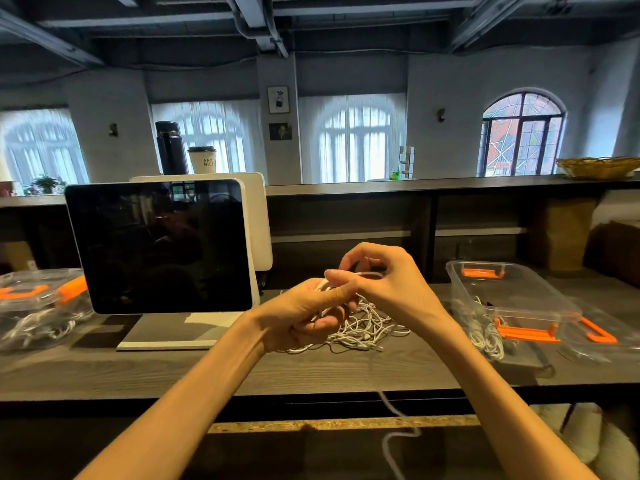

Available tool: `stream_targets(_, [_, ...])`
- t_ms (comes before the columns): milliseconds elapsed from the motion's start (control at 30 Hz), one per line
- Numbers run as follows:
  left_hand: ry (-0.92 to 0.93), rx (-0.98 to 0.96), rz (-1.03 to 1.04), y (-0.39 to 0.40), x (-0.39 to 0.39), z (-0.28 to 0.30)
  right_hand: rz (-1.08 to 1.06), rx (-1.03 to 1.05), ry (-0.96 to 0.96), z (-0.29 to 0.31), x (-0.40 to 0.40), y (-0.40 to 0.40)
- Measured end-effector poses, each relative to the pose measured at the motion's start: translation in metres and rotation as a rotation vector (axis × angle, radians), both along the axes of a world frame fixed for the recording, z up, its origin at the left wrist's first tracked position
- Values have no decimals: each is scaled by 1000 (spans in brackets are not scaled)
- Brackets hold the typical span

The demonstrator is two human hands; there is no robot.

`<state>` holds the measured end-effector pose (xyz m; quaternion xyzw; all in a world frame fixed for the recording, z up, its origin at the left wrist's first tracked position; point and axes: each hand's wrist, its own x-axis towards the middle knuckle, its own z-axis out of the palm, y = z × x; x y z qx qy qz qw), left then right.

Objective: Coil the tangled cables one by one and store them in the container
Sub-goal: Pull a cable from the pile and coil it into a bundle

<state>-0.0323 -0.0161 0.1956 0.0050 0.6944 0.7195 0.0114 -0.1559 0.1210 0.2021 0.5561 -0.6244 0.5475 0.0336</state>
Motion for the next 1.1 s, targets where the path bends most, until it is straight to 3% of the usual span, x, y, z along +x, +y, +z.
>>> stream_targets(100, [80, 127, 68, 2, -4, -2, -10, -13, -93, -2, 0, -1])
stream_targets(200, [166, 233, 336, 2, -12, 0, -88, -51, -207, -12, -2, 2])
stream_targets(333, [217, 222, 595, 2, -19, -3, -116, -83, -158, -22, 5, 2])
stream_targets(500, [269, 275, 659, 13, -24, -3, -197, -60, -37, -30, 19, -11])
stream_targets(633, [280, 464, 588, 17, -24, -1, -271, 31, 35, -39, 23, -18])
stream_targets(833, [329, 547, 665, 5, -29, -2, -135, 212, 171, -42, 31, -11])
stream_targets(1000, [348, 352, 727, -15, -22, 6, -61, 341, 484, -37, 38, 5])
stream_targets(1100, [239, 4, 694, -8, -19, 6, -9, 265, 544, -28, 39, 6])
